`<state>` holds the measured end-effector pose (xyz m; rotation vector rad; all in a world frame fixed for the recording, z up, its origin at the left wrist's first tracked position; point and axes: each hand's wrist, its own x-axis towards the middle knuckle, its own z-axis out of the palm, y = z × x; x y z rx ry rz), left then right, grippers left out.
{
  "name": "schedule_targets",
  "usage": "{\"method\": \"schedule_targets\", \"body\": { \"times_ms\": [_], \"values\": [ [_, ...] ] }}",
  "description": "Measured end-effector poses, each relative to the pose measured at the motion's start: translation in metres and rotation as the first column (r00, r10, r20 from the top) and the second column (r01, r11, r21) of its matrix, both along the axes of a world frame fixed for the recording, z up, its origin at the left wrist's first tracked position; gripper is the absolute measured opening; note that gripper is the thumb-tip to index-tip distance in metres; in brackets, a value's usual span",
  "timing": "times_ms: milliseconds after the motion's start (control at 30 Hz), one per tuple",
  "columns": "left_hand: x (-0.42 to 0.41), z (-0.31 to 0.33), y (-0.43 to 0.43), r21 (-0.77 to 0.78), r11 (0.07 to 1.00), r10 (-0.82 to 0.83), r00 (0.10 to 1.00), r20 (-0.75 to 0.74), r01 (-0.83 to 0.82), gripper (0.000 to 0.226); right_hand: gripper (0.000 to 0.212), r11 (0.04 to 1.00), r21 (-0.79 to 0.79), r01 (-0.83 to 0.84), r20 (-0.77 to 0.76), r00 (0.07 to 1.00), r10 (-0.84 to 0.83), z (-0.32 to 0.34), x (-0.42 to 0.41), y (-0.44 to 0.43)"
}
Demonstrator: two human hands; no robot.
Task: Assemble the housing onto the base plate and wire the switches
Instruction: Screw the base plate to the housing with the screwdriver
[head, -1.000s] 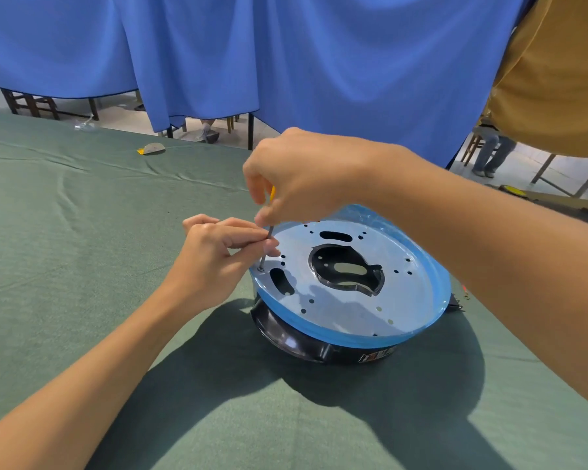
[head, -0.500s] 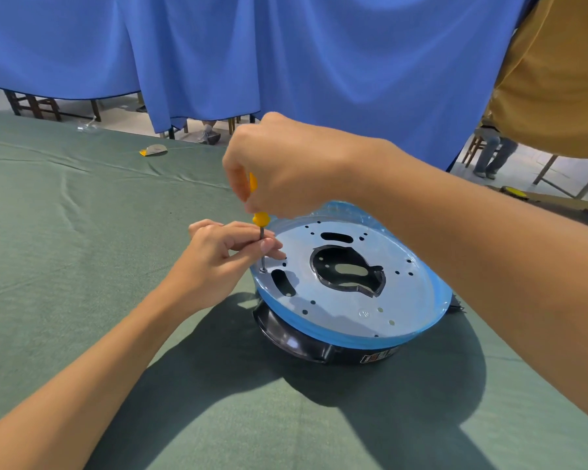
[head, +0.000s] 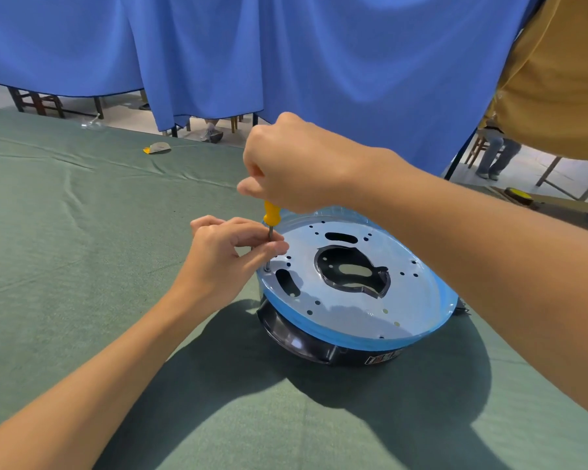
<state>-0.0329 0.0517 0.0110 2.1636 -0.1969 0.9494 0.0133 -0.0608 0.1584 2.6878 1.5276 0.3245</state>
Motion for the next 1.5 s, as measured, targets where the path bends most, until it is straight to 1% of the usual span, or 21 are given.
{"method": "schedule_targets", "body": {
  "times_ms": [67,167,267,300,333,433,500,533,600,667,733,800,867,1000,1067,1133,1200,1267,1367,1433,1500],
  "values": [
    [0.001,0.002,0.001,0.005,1.000,-0.014,1.000,-0.018,0.014,0.008,0.039,1.000,-0.029,-0.008,-0.009,1.000,0.008,-0.001,0.000,-0.002],
    [0.001,0.005,0.005,-0.006,0.993,-0.122,0.985,-0.119,0.122,0.015,0.012,0.996,-0.066,-0.063,-0.012,0.998,0.062,0.000,0.005,-0.002],
    [0.000,0.002,0.000,0.009,0.997,-0.073,0.994,-0.085,0.074,0.009,0.038,0.998,-0.057,0.013,-0.016,1.000,-0.014,-0.003,0.006,-0.001],
    [0.000,0.001,0.000,-0.006,0.999,-0.050,0.997,-0.051,0.049,0.003,0.043,0.998,-0.057,0.032,-0.010,0.999,-0.033,-0.004,0.006,-0.001],
    [0.000,0.002,0.001,-0.034,0.999,-0.037,0.999,-0.034,0.035,0.006,0.042,0.998,-0.059,0.031,-0.011,0.999,-0.032,-0.004,0.006,-0.001],
    [0.001,0.005,0.007,-0.124,0.986,-0.129,0.986,-0.105,0.115,0.011,0.018,0.995,-0.086,-0.042,-0.040,0.998,0.039,0.000,0.006,-0.002],
    [0.000,0.006,0.009,-0.128,0.980,-0.170,0.971,-0.166,0.150,0.013,0.009,0.995,-0.075,-0.058,-0.039,0.998,0.055,0.004,0.005,-0.003],
    [0.000,0.005,0.008,-0.117,0.981,-0.173,0.971,-0.166,0.155,0.015,0.010,0.996,-0.068,-0.049,-0.030,0.998,0.047,0.005,0.004,-0.003],
    [-0.002,0.003,0.003,-0.088,0.988,-0.136,0.984,-0.111,0.127,0.011,0.033,0.998,-0.062,-0.009,0.005,1.000,0.010,0.003,0.003,-0.002],
    [-0.002,0.002,0.000,-0.103,0.993,-0.067,0.997,-0.049,0.061,0.010,0.046,0.999,-0.052,0.007,0.012,1.000,-0.006,0.000,0.003,-0.002],
    [0.000,0.003,0.001,-0.128,0.990,-0.065,0.997,-0.043,0.060,0.016,0.037,0.997,-0.082,-0.007,-0.012,1.000,0.006,0.000,0.003,-0.001],
    [0.001,0.004,0.003,-0.131,0.984,-0.132,0.988,-0.082,0.120,0.017,0.016,0.993,-0.104,-0.052,0.003,0.999,0.053,0.002,0.004,-0.001],
    [0.001,0.005,0.004,-0.136,0.979,-0.170,0.978,-0.123,0.153,0.020,0.010,0.997,-0.053,-0.051,0.026,0.998,0.052,0.003,0.007,-0.001],
    [-0.001,0.001,0.001,-0.146,0.985,-0.103,0.993,-0.060,0.093,0.007,0.043,0.999,-0.039,0.017,-0.044,0.999,-0.018,-0.003,0.013,0.002],
    [0.001,0.002,0.002,-0.189,0.976,-0.121,0.990,-0.073,0.106,0.007,0.040,0.997,-0.076,0.008,-0.035,0.999,-0.010,-0.003,0.014,0.002],
    [0.002,0.003,0.004,-0.213,0.966,-0.176,0.976,-0.125,0.147,0.013,0.026,0.990,-0.143,-0.014,-0.042,0.999,0.008,0.000,0.010,0.002],
    [0.002,0.003,0.005,-0.198,0.965,-0.203,0.965,-0.163,0.170,0.009,0.012,0.986,-0.164,-0.030,-0.053,0.998,0.022,0.003,0.007,0.001],
    [0.000,0.003,0.004,-0.159,0.972,-0.200,0.967,-0.160,0.175,0.014,0.020,0.990,-0.140,0.000,-0.098,0.995,-0.014,0.003,0.007,0.001],
    [-0.001,0.002,0.002,-0.139,0.984,-0.121,0.991,-0.055,0.112,0.014,0.037,0.983,-0.170,0.072,-0.188,0.977,-0.104,0.003,0.008,0.002],
    [0.000,0.003,0.002,-0.134,0.989,-0.059,0.998,-0.023,0.055,0.015,0.039,0.977,-0.191,0.097,-0.202,0.970,-0.136,0.005,0.009,0.003],
    [0.002,0.001,0.003,-0.093,0.995,-0.024,0.999,-0.029,0.021,0.005,0.035,0.975,-0.200,0.101,-0.218,0.965,-0.145,0.006,0.009,0.001]
  ]
}}
